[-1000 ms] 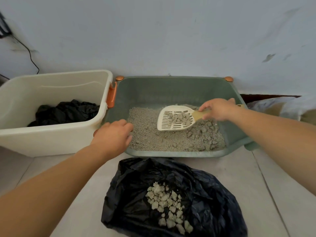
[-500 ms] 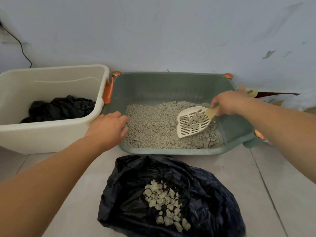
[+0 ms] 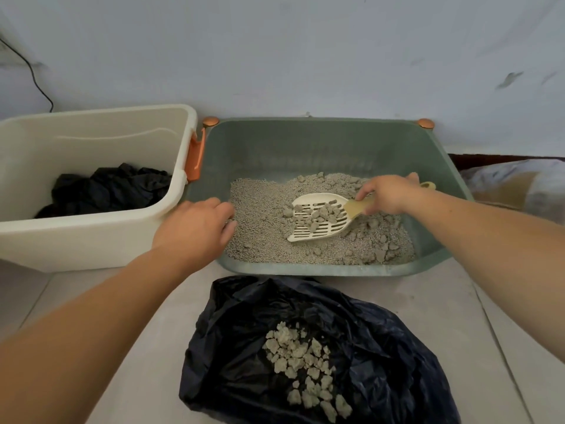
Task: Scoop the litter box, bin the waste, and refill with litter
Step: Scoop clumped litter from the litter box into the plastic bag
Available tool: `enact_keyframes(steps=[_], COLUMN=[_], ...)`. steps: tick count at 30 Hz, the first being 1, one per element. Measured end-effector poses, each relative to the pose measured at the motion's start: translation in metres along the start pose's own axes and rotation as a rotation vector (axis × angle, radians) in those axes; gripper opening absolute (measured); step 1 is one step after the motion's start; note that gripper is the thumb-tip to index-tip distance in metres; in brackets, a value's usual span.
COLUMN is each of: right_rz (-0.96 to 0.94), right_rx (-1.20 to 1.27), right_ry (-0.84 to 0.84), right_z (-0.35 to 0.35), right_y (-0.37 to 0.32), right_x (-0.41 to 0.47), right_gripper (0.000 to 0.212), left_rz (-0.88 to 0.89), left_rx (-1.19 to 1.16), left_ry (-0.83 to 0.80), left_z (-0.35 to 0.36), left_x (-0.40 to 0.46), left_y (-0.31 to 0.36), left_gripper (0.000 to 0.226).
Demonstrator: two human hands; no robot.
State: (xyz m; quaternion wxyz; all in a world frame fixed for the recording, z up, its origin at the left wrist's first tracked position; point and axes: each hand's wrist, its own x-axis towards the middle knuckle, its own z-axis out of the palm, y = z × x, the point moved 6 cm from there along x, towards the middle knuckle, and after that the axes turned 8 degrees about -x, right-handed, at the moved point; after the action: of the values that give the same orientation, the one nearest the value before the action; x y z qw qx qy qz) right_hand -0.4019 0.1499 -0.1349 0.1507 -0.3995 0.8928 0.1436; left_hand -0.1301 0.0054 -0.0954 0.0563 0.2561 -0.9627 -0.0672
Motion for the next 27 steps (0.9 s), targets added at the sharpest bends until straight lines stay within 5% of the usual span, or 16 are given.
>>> enact_keyframes(steps=[18,23,27], right_rz=[0.065,0.064,0.055], right_rx=[0.37,0.512,0.641], right_ry=[0.014,0.021,0.01], right_z=[0.016,0.021,0.034], right_y=[-0.08,-0.101,-0.102], right_x=[0.027,0.037,0.042], right_gripper=[0.037,0.038,0.039], left_rz=[0.066,0.065,0.096], left_rx=[-0.031,-0.049,-0.043], left_ry=[0.153,0.182,0.211], left_z=[0.001,0.004,0.003], left_x=[0.0,0.0,0.0], left_y=[-0.002,-0.007,-0.004], left_gripper=[0.007,0.038,0.041])
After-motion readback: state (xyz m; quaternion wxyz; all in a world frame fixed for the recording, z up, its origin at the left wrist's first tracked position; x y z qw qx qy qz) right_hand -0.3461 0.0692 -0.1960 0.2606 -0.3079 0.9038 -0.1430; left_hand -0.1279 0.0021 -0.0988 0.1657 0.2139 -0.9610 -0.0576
